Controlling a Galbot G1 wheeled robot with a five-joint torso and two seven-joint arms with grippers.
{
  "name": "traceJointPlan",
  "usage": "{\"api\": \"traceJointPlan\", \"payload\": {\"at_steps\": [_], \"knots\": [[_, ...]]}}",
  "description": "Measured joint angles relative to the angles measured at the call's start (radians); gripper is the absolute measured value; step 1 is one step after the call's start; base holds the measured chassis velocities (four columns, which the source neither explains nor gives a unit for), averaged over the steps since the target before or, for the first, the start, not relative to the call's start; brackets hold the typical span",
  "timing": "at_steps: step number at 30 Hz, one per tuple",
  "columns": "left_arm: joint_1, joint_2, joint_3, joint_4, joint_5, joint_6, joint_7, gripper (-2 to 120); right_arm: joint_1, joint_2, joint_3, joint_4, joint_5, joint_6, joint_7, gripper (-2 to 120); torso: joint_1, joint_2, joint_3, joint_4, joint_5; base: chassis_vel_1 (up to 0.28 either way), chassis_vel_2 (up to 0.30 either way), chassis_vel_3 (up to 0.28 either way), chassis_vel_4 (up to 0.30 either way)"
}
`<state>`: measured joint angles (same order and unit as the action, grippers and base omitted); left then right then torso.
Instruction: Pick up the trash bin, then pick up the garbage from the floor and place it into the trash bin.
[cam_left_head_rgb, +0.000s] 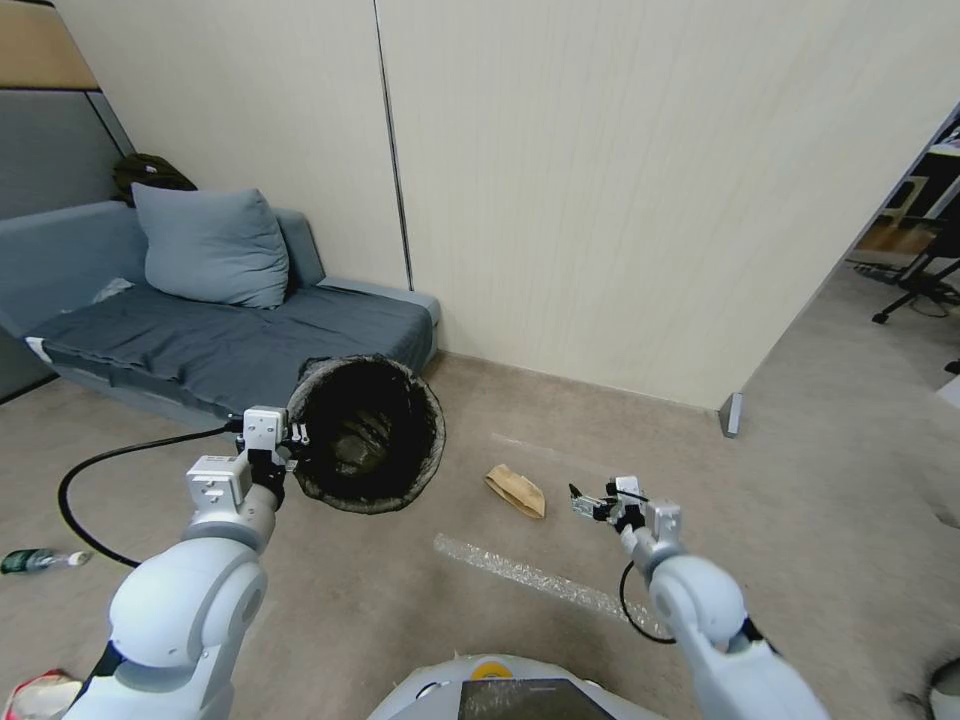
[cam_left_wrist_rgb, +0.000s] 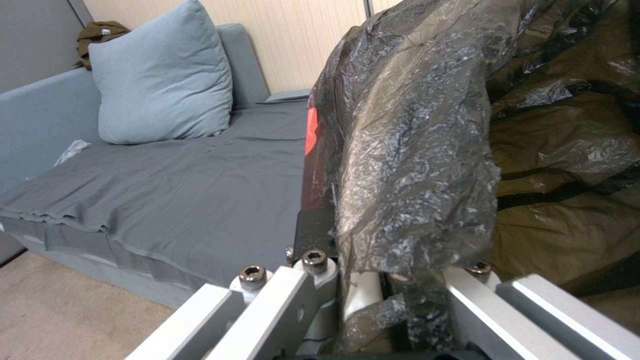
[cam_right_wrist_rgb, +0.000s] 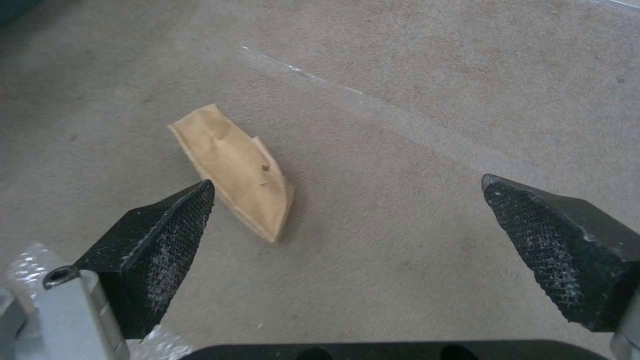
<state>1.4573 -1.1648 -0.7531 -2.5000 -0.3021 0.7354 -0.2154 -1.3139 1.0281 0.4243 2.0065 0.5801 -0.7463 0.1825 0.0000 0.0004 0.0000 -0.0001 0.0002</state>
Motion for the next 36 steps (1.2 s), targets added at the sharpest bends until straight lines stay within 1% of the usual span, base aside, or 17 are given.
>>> {"api": "traceJointPlan", "payload": {"at_steps": [2,4,5,6,8,10,12,14,16,18,20,21,24,25,30,31,36], "knots": [[0.001,0.000,-0.002,0.000,0.002,0.000,0.000,1,0.012,-0.004,-0.009,-0.011,0.003,0.000,0.001,100,0.000,0.000,0.000,0.0000,0.0000,0.000,0.000,0.000,0.000],[0.005,-0.003,-0.005,0.000,0.007,0.000,0.002,1,0.096,-0.020,-0.073,-0.092,0.015,0.000,0.006,100,0.000,0.000,0.000,0.0000,0.0000,0.000,0.000,0.000,0.000],[0.005,-0.003,-0.005,0.000,0.007,0.000,0.002,1,0.096,-0.020,-0.073,-0.092,0.015,0.000,0.006,100,0.000,0.000,0.000,0.0000,0.0000,0.000,0.000,0.000,0.000],[0.006,-0.004,-0.006,0.000,0.010,0.000,0.003,1,0.133,-0.020,-0.106,-0.128,0.016,0.000,0.006,100,0.000,0.000,0.000,0.0000,-0.0001,0.000,0.000,0.000,0.000],[0.006,-0.005,-0.007,0.000,0.011,0.000,0.003,1,0.148,-0.019,-0.120,-0.144,0.016,0.001,0.007,100,0.000,0.000,0.000,0.0000,-0.0002,0.000,0.000,0.000,0.000],[0.007,-0.005,-0.009,0.000,0.014,0.000,0.003,1,0.215,-0.005,-0.186,-0.221,0.016,0.003,0.005,100,0.000,0.000,0.000,-0.0001,-0.0001,0.000,0.000,0.000,0.000],[0.007,-0.005,-0.010,0.000,0.015,0.000,0.003,1,0.230,-0.001,-0.199,-0.237,0.015,0.003,0.003,100,0.000,0.000,0.000,-0.0001,-0.0001,0.000,0.000,0.000,0.000],[0.006,-0.004,-0.013,0.000,0.016,0.000,0.005,1,0.294,0.020,-0.261,-0.302,0.004,0.004,-0.008,100,0.000,0.000,0.000,0.0000,-0.0001,0.000,0.000,0.000,0.000],[0.006,-0.004,-0.013,0.000,0.017,0.000,0.005,1,0.310,0.026,-0.277,-0.318,0.000,0.005,-0.010,100,0.000,0.000,0.000,-0.0001,-0.0002,0.000,0.000,0.000,0.000],[0.004,-0.004,-0.012,0.000,0.019,0.000,0.005,1,0.368,0.048,-0.337,-0.368,-0.005,0.006,-0.013,100,0.000,0.000,0.000,-0.0002,-0.0006,0.000,0.000,0.000,0.000],[0.004,-0.004,-0.012,0.000,0.020,0.000,0.006,1,0.382,0.054,-0.351,-0.380,-0.005,0.006,-0.013,100,0.000,0.000,0.000,0.0001,-0.0002,0.000,0.000,0.000,0.000],[0.002,-0.004,-0.013,0.000,0.021,0.000,0.007,1,0.425,0.075,-0.401,-0.425,-0.006,0.007,-0.013,100,0.000,0.000,0.000,0.0000,-0.0005,0.000,0.000,0.000,0.000],[0.002,-0.004,-0.013,0.000,0.021,0.000,0.007,1,0.427,0.076,-0.403,-0.427,-0.006,0.007,-0.013,100,0.000,0.000,0.000,0.0000,-0.0005,0.000,0.000,0.000,0.000],[-0.001,-0.004,-0.014,0.003,0.022,0.000,0.007,1,0.465,0.105,-0.447,-0.468,-0.007,0.008,-0.013,100,0.000,0.000,0.000,0.0001,-0.0002,0.000,0.000,0.000,0.000],[-0.004,-0.004,-0.016,0.008,0.022,0.000,0.009,1,0.515,0.147,-0.502,-0.526,-0.014,0.009,-0.013,100,0.000,0.000,0.000,0.0000,-0.0003,0.000,0.000,0.000,0.000],[-0.007,-0.006,-0.016,0.013,0.023,0.000,0.011,1,0.540,0.167,-0.525,-0.561,-0.018,0.009,-0.015,100,0.000,0.000,0.000,-0.0001,-0.0006,0.000,0.000,0.000,0.000],[-0.014,-0.005,-0.015,0.021,0.024,0.000,0.012,1,0.566,0.197,-0.544,-0.614,-0.018,0.010,-0.018,100,0.000,0.000,0.000,-0.0001,-0.0004,0.000,0.000,0.000,0.000]]}}
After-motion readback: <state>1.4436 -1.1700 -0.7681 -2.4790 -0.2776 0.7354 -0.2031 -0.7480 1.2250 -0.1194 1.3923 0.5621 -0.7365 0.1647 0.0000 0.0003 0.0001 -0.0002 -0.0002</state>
